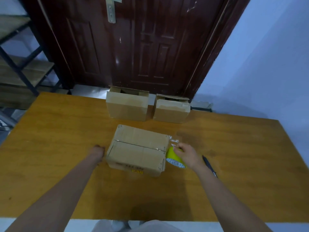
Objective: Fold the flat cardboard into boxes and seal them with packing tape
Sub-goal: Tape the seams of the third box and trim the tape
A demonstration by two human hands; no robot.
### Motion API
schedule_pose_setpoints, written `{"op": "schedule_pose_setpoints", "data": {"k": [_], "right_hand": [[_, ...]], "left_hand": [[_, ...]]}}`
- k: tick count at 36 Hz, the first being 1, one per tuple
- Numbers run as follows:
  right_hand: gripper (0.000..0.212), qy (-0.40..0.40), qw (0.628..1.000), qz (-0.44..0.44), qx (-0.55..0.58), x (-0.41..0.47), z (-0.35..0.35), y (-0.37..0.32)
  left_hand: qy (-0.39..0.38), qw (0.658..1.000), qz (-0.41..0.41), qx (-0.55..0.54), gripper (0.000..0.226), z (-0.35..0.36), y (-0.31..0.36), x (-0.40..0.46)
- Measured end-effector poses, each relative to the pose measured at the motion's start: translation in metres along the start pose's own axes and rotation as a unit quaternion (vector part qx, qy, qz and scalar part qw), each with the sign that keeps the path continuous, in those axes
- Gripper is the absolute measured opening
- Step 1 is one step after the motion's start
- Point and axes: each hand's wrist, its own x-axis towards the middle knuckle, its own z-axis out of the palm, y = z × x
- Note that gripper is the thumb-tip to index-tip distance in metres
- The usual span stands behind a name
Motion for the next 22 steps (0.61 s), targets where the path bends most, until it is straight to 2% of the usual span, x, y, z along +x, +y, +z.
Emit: {"op": "schedule_pose_setpoints", "data": {"k": [5, 8, 10, 12, 14, 16, 18, 22], "right_hand": [[0.04, 0.014, 0.995, 0.027, 0.095, -0.007, 0.025, -0.002], [0.039, 0.002, 0.988, 0.018, 0.153, -0.014, 0.043, -0.009], [0.037, -0.007, 0.982, 0.013, 0.187, -0.018, 0.054, -0.012], [0.035, -0.019, 0.977, 0.008, 0.213, -0.02, 0.06, -0.014], [0.033, -0.032, 0.972, 0.005, 0.232, -0.022, 0.06, -0.014], [0.03, -0.051, 0.966, 0.0, 0.254, -0.026, 0.057, -0.012], [0.026, -0.063, 0.959, -0.002, 0.277, -0.03, 0.054, -0.007], [0.035, -0.091, 0.955, -0.003, 0.284, -0.035, 0.051, 0.008]], "left_hand": [[0.173, 0.979, 0.095, -0.055, 0.019, -0.024, 0.02, -0.007], [0.27, 0.936, 0.225, -0.008, 0.031, -0.01, 0.033, -0.028], [0.261, 0.905, 0.325, 0.079, 0.035, 0.01, 0.036, -0.044], [0.202, 0.876, 0.405, 0.167, 0.039, 0.032, 0.032, -0.059], [0.134, 0.856, 0.443, 0.233, 0.054, 0.053, 0.026, -0.068], [0.102, 0.843, 0.429, 0.309, 0.063, 0.071, 0.02, -0.071], [0.11, 0.835, 0.4, 0.361, 0.067, 0.086, 0.017, -0.075], [0.139, 0.837, 0.362, 0.388, 0.08, 0.099, 0.017, -0.076]]}}
